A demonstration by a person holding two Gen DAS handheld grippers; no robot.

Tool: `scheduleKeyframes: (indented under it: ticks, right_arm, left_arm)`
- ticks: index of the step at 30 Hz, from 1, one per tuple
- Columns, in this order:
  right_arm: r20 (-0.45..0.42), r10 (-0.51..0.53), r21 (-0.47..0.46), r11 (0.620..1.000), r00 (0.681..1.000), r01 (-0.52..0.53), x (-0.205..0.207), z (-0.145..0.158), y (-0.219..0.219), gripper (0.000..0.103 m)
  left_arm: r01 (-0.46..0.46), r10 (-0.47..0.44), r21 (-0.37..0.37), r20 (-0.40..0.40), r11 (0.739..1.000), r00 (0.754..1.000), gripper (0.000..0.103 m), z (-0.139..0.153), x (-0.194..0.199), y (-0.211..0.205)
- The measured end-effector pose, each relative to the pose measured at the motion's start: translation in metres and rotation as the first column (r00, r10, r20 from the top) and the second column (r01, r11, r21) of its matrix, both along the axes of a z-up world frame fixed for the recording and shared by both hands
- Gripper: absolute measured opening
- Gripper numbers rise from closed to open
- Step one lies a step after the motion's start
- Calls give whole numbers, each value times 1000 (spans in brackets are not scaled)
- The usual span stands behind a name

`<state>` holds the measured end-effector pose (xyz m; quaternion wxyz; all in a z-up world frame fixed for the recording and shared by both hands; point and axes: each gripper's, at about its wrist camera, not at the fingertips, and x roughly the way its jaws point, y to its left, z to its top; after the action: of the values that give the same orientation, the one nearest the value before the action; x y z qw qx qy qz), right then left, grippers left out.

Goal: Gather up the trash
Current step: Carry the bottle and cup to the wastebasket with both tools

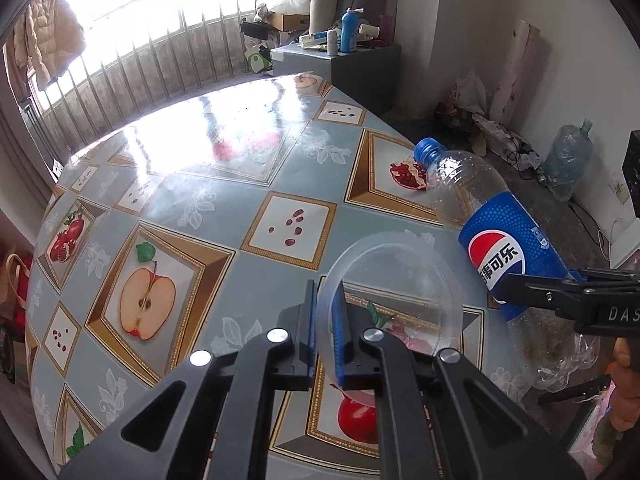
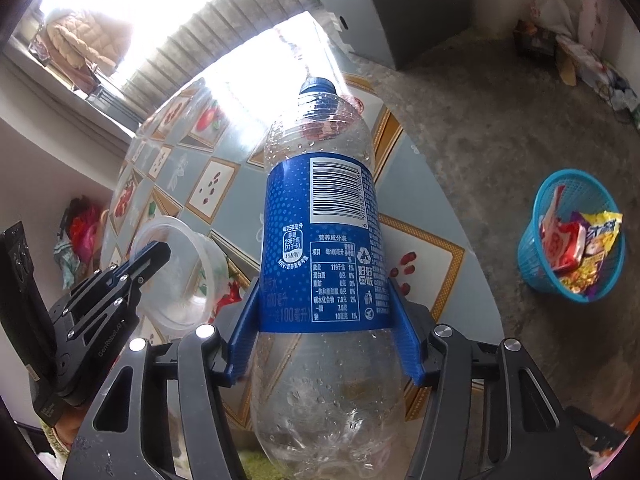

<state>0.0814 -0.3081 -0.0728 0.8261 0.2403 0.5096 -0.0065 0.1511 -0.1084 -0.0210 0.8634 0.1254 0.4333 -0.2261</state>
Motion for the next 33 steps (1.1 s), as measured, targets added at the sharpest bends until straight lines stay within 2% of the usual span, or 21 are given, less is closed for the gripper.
scheduleKeyframes:
  ticks: [12, 21, 26, 33]
  right_arm:
    - [56, -34, 59, 998, 998, 31, -15, 9, -12, 55]
    - [133, -143, 150, 981, 981, 123, -44, 17, -46, 55]
    - [166, -257, 168, 959, 952, 229, -70, 23, -81, 55]
    - [190, -412, 211, 904, 891, 373, -114, 22, -130, 55]
  left_arm:
    - [27, -26, -15, 70, 1000, 997, 7, 22, -14, -6]
    - [140, -138, -11, 111, 990, 984, 7, 48, -16, -43]
    - [237, -234, -4, 137, 972, 963, 7, 61, -22, -87]
    - [392, -391, 24, 150, 920, 908, 7, 71, -38, -165]
